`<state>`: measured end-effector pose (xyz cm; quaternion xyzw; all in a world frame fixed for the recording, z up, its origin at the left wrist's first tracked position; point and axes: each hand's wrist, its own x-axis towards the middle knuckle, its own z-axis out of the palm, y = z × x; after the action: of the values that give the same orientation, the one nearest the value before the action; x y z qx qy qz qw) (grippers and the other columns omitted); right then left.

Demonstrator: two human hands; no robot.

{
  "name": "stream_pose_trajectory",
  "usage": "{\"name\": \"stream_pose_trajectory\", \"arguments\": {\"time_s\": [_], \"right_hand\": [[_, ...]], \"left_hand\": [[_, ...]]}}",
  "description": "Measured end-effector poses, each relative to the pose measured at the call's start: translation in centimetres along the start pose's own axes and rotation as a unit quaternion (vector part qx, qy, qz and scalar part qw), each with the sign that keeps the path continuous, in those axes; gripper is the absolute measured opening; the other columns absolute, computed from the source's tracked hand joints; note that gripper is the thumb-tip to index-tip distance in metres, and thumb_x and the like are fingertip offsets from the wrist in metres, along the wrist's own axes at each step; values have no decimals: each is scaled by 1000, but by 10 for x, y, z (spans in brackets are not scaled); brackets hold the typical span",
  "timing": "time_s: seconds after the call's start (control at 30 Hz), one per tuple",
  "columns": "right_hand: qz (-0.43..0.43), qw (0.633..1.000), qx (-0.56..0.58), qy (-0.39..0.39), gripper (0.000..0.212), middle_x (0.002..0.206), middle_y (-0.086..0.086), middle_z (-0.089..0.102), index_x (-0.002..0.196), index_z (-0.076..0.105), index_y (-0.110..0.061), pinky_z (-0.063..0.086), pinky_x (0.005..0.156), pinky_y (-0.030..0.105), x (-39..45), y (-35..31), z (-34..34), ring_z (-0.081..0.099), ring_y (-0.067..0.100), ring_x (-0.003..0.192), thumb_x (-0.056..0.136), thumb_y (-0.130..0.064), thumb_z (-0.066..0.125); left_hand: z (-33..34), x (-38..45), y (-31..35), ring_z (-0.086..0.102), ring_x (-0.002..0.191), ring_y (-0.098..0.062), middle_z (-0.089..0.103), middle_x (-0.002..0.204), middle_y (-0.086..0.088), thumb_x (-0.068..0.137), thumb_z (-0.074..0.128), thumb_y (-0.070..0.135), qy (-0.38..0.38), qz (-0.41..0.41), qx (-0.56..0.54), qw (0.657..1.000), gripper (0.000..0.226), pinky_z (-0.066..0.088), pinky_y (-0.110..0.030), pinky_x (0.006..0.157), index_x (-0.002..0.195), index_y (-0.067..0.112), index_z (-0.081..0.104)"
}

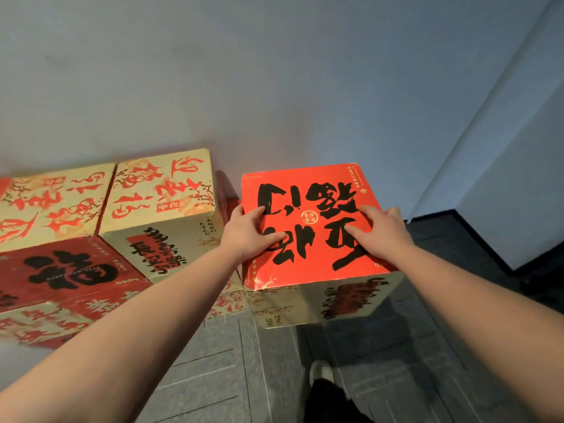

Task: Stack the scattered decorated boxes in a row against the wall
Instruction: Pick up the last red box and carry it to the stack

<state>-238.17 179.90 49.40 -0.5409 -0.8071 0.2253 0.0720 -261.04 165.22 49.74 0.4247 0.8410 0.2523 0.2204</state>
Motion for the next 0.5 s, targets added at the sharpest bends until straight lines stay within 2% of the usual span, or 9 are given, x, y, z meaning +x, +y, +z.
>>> {"name": "stream_pose_trajectory", "arguments": {"time_s": [0.13,0.27,0.5], "right_hand": [[-6,1000,3,-13,68,130,14,36,143,39,-33,43,102,43,76,-3,7,46,35,122,84,-58,60],[-23,999,16,-35,69,130,12,35,143,38,-33,44,100,44,149,-11,10,46,35,121,83,-57,61],[-41,997,32,-55,68,131,12,34,144,37,-31,43,101,44,235,-24,23,44,34,122,85,-54,61]], "left_hand": [[5,66,5,24,141,-29,23,152,-12,72,72,56,2,-22,-1,1000,87,24,-39,114,145,26,37],[6,123,10,28,139,-31,22,152,-12,72,73,56,17,-55,7,998,87,26,-40,113,145,26,37],[5,202,12,27,140,-30,19,154,-10,74,74,52,23,-81,9,996,85,26,-41,113,146,25,36]]}}
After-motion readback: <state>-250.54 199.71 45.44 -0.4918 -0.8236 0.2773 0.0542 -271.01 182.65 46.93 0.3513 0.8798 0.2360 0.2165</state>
